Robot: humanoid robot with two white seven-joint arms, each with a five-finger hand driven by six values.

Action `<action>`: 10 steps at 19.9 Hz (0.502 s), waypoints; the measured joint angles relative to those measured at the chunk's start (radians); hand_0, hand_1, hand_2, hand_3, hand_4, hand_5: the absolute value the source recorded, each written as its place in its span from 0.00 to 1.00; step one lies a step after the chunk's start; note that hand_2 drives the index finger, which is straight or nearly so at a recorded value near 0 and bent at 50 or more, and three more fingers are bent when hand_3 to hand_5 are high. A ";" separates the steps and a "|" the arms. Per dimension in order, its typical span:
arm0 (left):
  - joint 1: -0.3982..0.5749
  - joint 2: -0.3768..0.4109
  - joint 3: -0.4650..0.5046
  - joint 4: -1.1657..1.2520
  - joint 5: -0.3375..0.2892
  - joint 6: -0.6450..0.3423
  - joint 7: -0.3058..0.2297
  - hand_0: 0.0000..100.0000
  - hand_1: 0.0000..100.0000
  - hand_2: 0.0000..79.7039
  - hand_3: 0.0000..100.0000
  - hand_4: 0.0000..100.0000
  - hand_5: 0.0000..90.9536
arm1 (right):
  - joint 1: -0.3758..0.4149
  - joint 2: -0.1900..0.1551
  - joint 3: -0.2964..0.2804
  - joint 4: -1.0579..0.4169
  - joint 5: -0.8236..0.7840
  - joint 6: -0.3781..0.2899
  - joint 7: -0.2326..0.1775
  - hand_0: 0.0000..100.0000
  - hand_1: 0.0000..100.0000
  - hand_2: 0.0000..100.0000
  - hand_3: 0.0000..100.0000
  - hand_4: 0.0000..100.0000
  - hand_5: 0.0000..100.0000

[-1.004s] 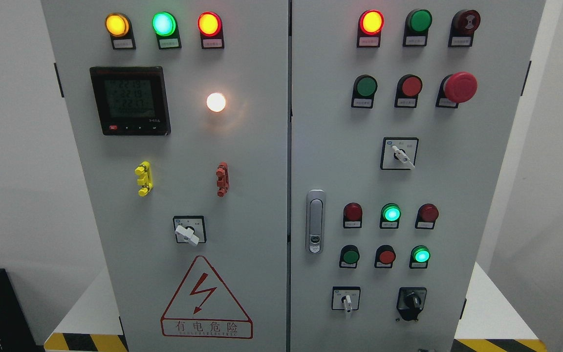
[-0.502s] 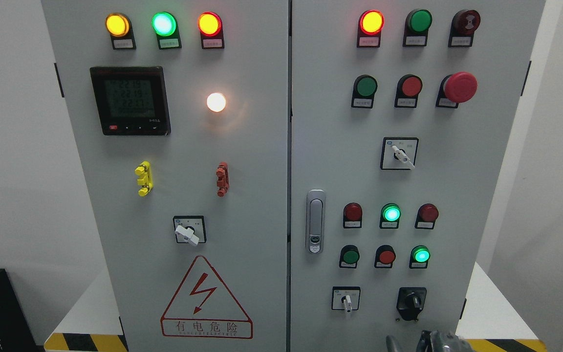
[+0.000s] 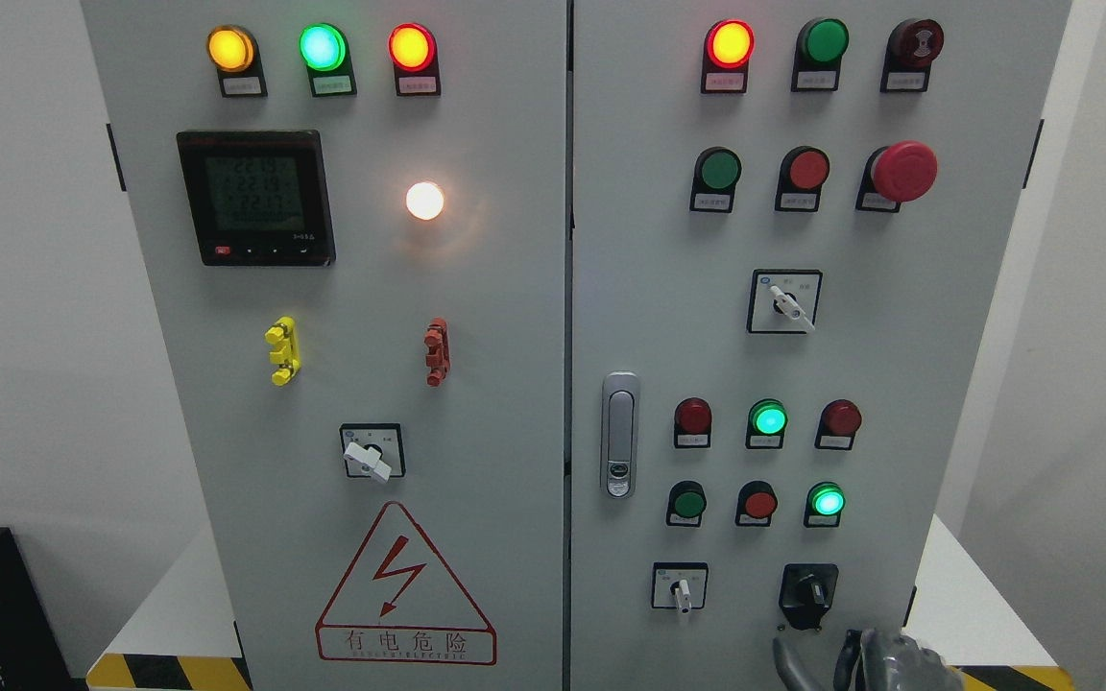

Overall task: Flip black knob to close circuit
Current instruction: 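Raise the right hand up toward the small black rotary knob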

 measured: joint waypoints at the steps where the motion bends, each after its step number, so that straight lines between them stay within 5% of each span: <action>1: 0.000 0.000 0.000 0.000 0.000 0.000 0.000 0.12 0.56 0.00 0.00 0.00 0.00 | -0.003 0.000 -0.003 0.001 0.004 0.003 0.005 0.00 0.04 0.81 0.99 0.80 0.81; 10: 0.000 0.000 0.000 0.000 0.000 0.001 0.000 0.12 0.56 0.00 0.00 0.00 0.00 | -0.029 0.004 -0.021 0.013 0.032 0.016 0.021 0.00 0.04 0.81 0.99 0.80 0.81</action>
